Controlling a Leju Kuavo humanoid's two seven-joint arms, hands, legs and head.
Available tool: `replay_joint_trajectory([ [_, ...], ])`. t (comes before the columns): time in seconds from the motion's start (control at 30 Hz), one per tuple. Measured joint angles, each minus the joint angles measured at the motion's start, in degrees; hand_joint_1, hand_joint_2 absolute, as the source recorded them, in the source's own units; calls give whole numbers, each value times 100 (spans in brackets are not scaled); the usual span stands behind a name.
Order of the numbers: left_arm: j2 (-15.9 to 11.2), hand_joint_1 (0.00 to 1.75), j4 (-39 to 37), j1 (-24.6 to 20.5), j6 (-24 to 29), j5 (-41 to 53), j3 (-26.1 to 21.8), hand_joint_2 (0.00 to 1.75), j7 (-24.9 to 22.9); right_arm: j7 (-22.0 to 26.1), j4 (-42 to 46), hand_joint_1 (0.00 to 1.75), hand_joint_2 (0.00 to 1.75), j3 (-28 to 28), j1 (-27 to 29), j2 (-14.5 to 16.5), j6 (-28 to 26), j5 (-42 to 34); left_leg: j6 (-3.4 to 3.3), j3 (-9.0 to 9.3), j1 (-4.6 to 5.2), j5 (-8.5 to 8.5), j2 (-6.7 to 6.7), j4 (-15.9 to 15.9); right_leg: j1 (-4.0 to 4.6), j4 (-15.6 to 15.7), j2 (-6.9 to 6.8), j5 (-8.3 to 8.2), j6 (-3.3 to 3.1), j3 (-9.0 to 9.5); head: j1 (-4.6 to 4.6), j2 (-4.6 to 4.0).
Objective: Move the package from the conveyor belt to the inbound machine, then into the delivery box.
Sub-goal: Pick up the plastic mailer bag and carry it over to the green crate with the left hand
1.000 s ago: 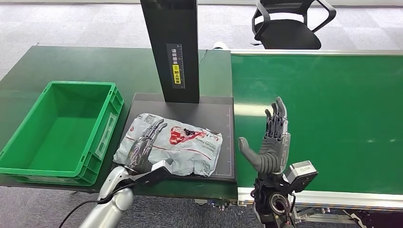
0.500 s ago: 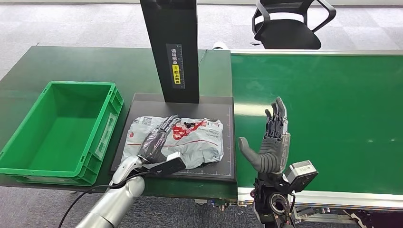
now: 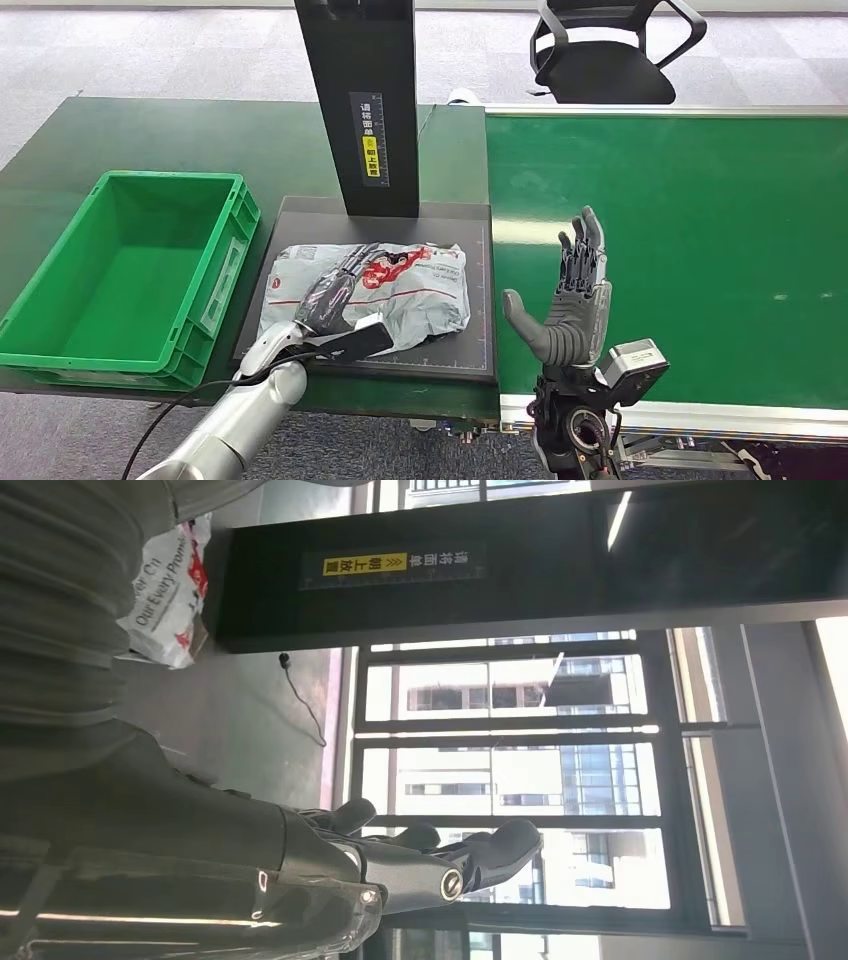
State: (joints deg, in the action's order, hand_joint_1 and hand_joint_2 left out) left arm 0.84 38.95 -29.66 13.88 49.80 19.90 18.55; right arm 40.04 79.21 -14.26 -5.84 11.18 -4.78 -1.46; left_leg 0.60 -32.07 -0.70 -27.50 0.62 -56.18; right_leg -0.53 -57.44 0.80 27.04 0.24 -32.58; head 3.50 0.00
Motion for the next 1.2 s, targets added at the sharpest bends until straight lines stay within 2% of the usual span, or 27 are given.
replay_joint_trajectory([
  [0.17,1,163,-236,-97,-4,83,106,175,5,0,0,0,175,6,40,-25,-8,9,0,-1,0,0,1,0,0,0,0,0,0,0,0,0],
  [0.5,-5,175,-464,-300,-87,254,343,175,-77,0,18,0,175,12,69,-40,-27,33,0,1,0,0,1,0,0,0,0,0,0,4,0,0],
  [0.63,5,175,-476,-265,209,224,420,175,-38,0,18,0,175,14,71,-40,-48,44,0,1,0,-1,0,0,0,0,0,0,0,3,0,0],
  [0.7,19,175,-411,-185,538,12,417,175,165,0,18,0,175,15,81,-40,-57,51,0,0,0,-1,0,0,0,0,0,0,0,0,0,0],
  [0.83,79,175,101,63,1263,-827,272,175,947,0,24,0,175,17,119,-40,-101,54,0,-4,0,-1,0,0,0,0,0,0,0,-4,0,0],
  [1.0,77,175,1170,272,1690,-2137,-27,175,1729,0,50,0,175,27,169,-40,-168,12,0,-5,0,-1,0,0,0,0,0,0,0,-3,-1,0],
  [1.1,30,175,1902,439,1886,-2777,-233,175,1978,0,65,0,175,45,189,-40,-173,-1,0,-5,-1,-1,-2,1,1,0,1,0,0,-3,-1,0],
  [1.2,-52,175,2653,652,2042,-3139,-405,175,2000,0,66,0,175,71,193,-40,-172,-8,0,-5,-1,-1,-1,1,1,-1,1,1,0,-3,-1,0],
])
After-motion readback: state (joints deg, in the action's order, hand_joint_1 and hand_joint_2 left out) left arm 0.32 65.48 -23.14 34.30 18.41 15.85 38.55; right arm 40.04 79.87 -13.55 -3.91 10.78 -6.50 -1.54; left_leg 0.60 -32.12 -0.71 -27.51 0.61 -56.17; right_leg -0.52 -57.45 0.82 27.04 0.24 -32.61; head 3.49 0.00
